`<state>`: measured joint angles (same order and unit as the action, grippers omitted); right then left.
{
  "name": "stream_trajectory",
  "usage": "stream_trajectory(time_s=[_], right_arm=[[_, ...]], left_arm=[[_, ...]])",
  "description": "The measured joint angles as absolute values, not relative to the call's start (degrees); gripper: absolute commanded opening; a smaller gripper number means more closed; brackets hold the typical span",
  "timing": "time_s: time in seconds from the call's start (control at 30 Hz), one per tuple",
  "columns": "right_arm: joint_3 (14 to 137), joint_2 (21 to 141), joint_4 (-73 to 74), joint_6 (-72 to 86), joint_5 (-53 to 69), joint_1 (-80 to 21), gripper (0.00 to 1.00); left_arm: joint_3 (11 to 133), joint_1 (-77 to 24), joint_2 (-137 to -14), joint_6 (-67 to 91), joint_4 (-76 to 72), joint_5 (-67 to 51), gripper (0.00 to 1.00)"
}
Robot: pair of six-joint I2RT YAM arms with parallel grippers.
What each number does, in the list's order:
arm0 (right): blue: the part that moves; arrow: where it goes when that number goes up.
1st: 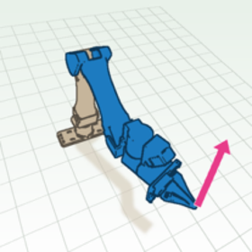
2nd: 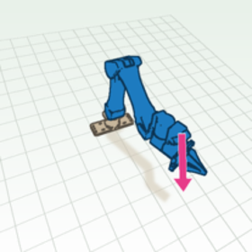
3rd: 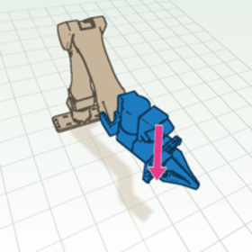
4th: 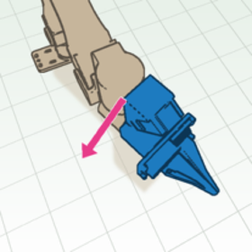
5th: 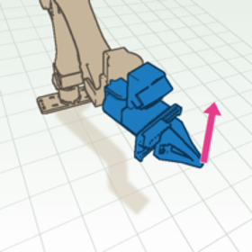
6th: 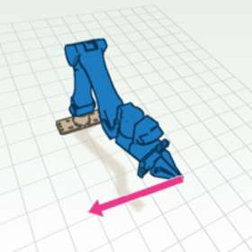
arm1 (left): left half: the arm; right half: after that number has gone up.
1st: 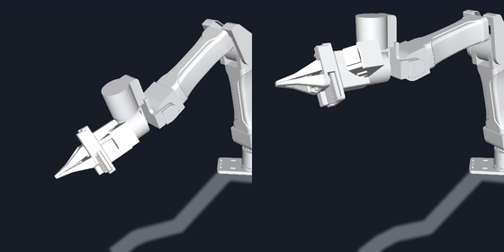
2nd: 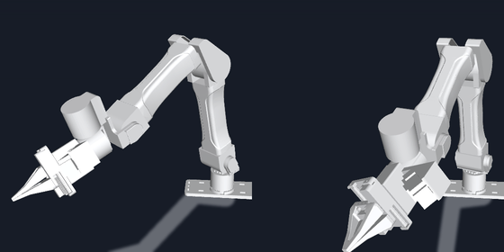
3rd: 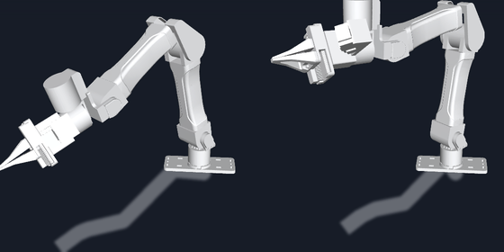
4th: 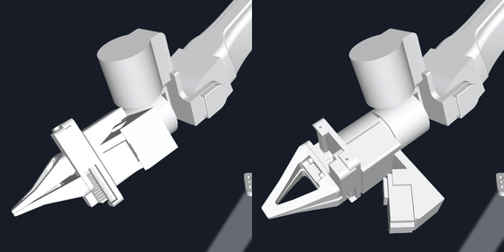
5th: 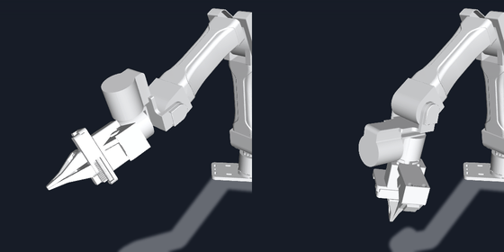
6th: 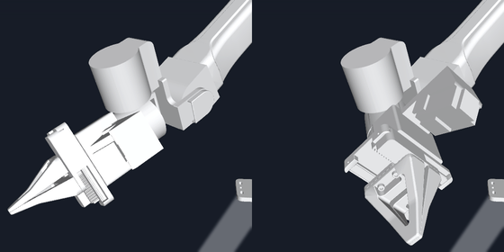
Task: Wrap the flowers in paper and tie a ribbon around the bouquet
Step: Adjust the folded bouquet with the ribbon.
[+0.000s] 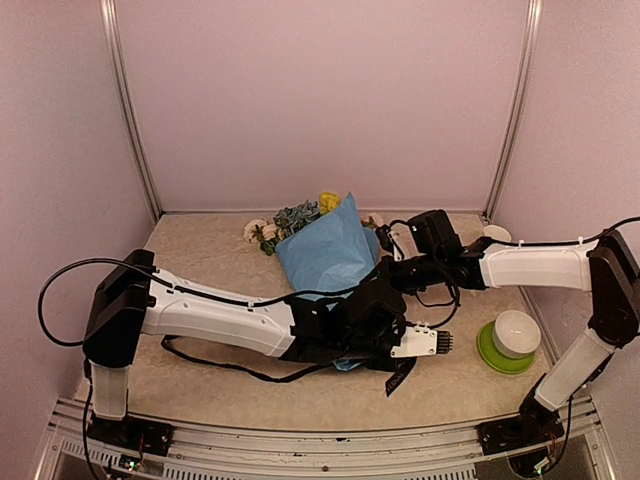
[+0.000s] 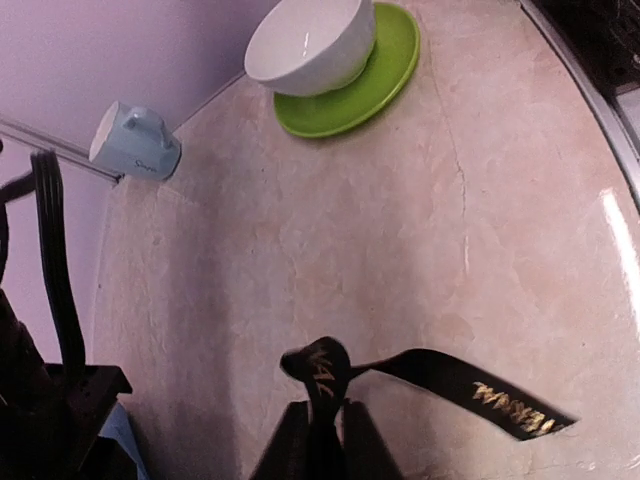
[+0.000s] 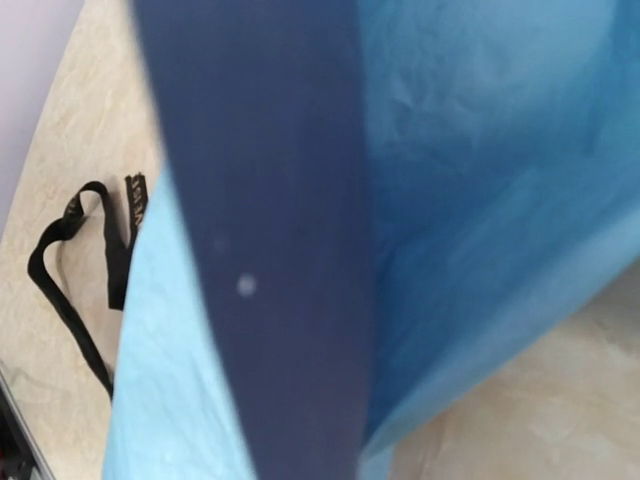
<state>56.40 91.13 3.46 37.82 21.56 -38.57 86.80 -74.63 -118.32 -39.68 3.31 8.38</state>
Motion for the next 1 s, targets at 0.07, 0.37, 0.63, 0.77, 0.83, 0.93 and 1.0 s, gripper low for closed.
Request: stream_trajectory(time_s=[0.07, 0.37, 0.63, 0.77, 0.83, 0.93, 1.0], right_arm=[[56.4, 90.6, 3.6, 37.7, 21.5, -38.6, 0.00], [56.4, 90.0, 3.9, 36.9, 20.8, -38.6, 0.00], [56.4, 90.0, 4.0, 37.0, 20.8, -39.0, 0.00], [56.4, 90.0, 4.0, 37.5, 20.7, -41.4, 0.00], [56.2, 90.0, 3.7, 38.0, 20.8, -43.4, 0.00], [55.0, 90.0, 2.8, 39.3, 21.0, -46.5, 0.00], [53.6, 90.0, 1.8, 40.4, 20.9, -48.4, 0.00]], left_arm=[[86.8, -76.0, -118.3, -39.9, 1.7, 9.5, 0.82], [84.0, -78.8, -113.3, -38.0, 6.2, 1.8, 0.99], [78.8, -76.9, -97.9, -27.9, 7.2, -4.6, 0.82], [73.4, -69.7, -89.3, -14.5, 7.7, -1.4, 0.64], [70.2, -64.2, -86.0, -6.2, 9.1, 2.0, 0.60], [64.1, -55.9, -82.6, 4.5, 11.9, 5.8, 0.59], [60.1, -50.9, -81.7, 9.5, 14.7, 7.5, 0.65]])
